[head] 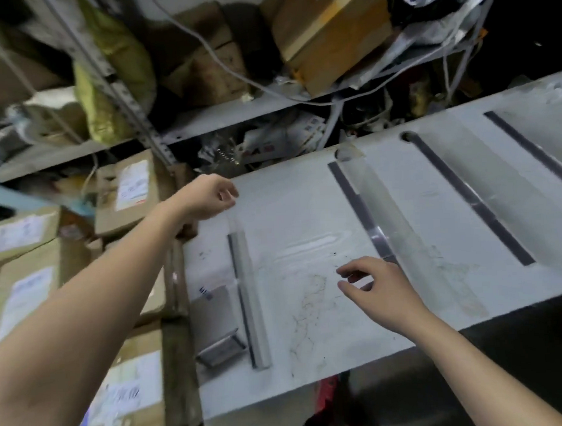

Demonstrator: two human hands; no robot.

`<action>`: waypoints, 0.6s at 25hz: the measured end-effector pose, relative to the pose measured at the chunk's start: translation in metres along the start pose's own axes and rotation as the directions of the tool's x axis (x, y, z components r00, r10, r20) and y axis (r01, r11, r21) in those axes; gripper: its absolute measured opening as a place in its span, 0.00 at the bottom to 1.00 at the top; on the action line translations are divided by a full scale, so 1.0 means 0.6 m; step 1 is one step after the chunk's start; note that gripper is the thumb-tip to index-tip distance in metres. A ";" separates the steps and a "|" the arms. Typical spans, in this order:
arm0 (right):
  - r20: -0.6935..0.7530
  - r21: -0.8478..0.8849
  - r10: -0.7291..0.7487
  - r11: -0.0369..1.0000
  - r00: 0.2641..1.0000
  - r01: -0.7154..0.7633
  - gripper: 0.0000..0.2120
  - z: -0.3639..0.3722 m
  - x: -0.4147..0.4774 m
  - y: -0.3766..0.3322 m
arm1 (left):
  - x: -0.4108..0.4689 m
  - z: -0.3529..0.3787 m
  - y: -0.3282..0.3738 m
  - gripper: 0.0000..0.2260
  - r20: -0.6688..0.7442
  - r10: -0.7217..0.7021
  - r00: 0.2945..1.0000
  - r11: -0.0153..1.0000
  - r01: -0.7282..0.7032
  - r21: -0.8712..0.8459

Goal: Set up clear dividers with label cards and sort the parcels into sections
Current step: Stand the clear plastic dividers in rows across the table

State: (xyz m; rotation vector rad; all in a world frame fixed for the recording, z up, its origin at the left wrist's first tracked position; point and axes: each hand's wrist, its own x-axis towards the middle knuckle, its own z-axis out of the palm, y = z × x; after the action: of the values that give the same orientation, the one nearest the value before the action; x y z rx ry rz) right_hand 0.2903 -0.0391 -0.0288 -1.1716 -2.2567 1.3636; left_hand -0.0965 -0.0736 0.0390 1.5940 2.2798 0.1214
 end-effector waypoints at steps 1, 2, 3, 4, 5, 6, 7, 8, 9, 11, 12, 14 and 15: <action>0.043 -0.001 -0.015 1.000 0.999 0.015 0.07 0.017 -0.003 -0.010 | -0.035 0.009 -0.010 0.08 -0.027 -0.023 0.999 0.998 0.025 0.055; 0.082 0.001 -0.027 1.000 0.996 0.027 0.07 0.035 -0.007 -0.021 | -0.068 0.020 -0.019 0.09 -0.053 -0.055 0.997 0.996 0.059 0.073; 0.115 0.000 -0.033 0.999 0.993 0.033 0.07 0.054 -0.010 -0.031 | -0.095 0.033 -0.025 0.10 -0.070 -0.086 0.994 0.993 0.091 0.077; 0.145 -0.008 -0.036 0.999 0.989 0.038 0.08 0.073 -0.014 -0.042 | -0.117 0.048 -0.033 0.11 -0.072 -0.112 0.991 0.990 0.118 0.079; 0.172 -0.017 -0.035 0.999 0.984 0.038 0.08 0.092 -0.018 -0.051 | -0.132 0.063 -0.038 0.13 -0.062 -0.124 0.990 0.988 0.129 0.083; 0.195 -0.026 -0.031 0.999 0.980 0.037 0.09 0.110 -0.021 -0.060 | -0.140 0.078 -0.044 0.15 -0.047 -0.123 0.991 0.988 0.127 0.087; 0.211 -0.035 -0.026 0.999 0.977 0.034 0.10 0.128 -0.024 -0.067 | -0.144 0.091 -0.048 0.16 -0.042 -0.109 0.993 0.990 0.112 0.088; 0.219 -0.040 -0.017 0.999 0.976 0.026 0.11 0.145 -0.026 -0.072 | -0.143 0.101 -0.053 0.18 -0.044 -0.089 0.995 0.993 0.092 0.078; 0.219 -0.039 -0.003 0.999 0.976 0.012 0.12 0.161 -0.027 -0.076 | -0.138 0.109 -0.059 0.19 -0.048 -0.062 0.997 0.997 0.064 0.051; 0.215 -0.032 0.032 0.999 0.976 -0.026 0.13 0.185 -0.028 -0.080 | -0.122 0.118 -0.069 0.19 -0.047 -0.002 0.999 0.999 0.000 -0.033; 0.209 -0.033 0.050 0.998 0.977 -0.044 0.14 0.194 -0.028 -0.081 | -0.110 0.119 -0.076 0.19 -0.041 0.025 0.999 0.996 -0.028 -0.080; 0.181 -0.024 0.095 0.995 0.979 -0.092 0.15 0.211 -0.029 -0.080 | -0.081 0.118 -0.095 0.16 -0.016 0.070 0.997 0.987 -0.072 -0.144; 0.165 -0.015 0.119 0.993 0.979 -0.118 0.16 0.217 -0.031 -0.079 | -0.069 0.118 -0.104 0.15 0.001 0.087 0.996 0.984 -0.085 -0.156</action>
State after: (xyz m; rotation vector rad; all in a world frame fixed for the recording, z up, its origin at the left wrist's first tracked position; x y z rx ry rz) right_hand 0.2033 -0.1456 -0.0550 -1.2555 -2.3358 1.5551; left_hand -0.1161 -0.1436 -0.0343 1.6079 2.1386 0.3077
